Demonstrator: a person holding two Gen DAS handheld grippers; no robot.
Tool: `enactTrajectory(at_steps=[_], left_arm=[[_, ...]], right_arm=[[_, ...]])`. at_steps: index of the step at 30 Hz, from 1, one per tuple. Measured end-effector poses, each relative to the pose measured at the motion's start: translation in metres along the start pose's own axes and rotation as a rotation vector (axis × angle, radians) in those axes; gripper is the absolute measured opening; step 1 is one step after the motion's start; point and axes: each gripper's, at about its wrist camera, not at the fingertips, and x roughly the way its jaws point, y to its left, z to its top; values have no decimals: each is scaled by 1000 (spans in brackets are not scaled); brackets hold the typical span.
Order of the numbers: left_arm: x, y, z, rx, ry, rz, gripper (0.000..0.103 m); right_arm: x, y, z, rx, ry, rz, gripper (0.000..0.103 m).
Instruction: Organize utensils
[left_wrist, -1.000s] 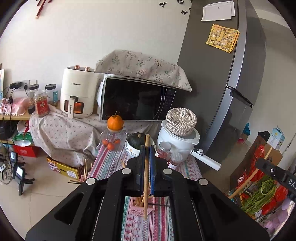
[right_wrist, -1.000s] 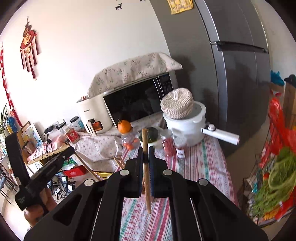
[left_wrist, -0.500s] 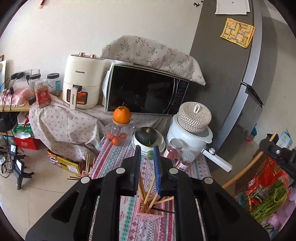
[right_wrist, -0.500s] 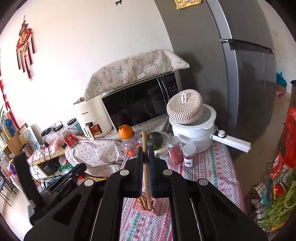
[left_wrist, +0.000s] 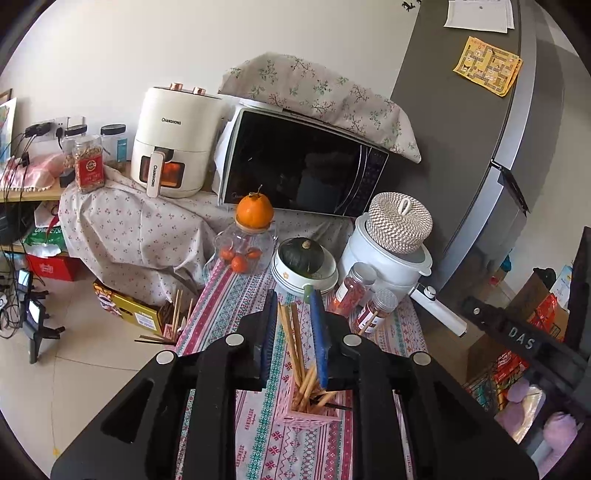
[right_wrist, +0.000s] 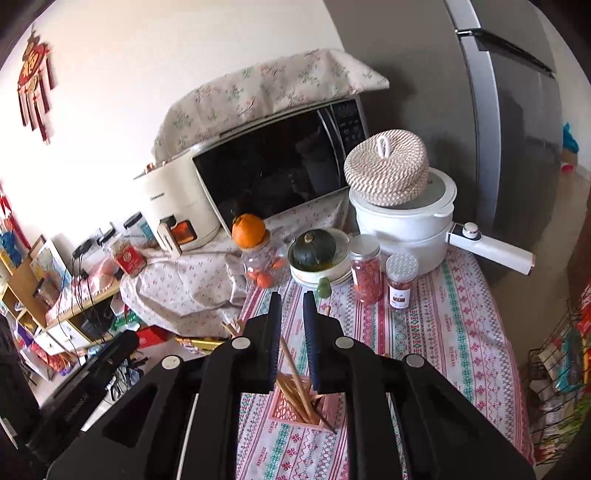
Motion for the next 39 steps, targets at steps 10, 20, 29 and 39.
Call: enactTrajectory(at_steps=[10,20,29,39], left_arm=[[-41,-26,-21,47,-54,6,43],[-71,-52,-67,119,-72,71,65],[-81,-56,-112,146,-75,127,79],[-71,-59,-165,161,-113,200,96]], right_arm=[[-47,11,-22,-100,-27,-83,37],[-82,0,-71,-111,5,-141,55],[-96,-27,-120,-98,0,-274,63],[-104,-54,-171,-82,-83,-472,89]])
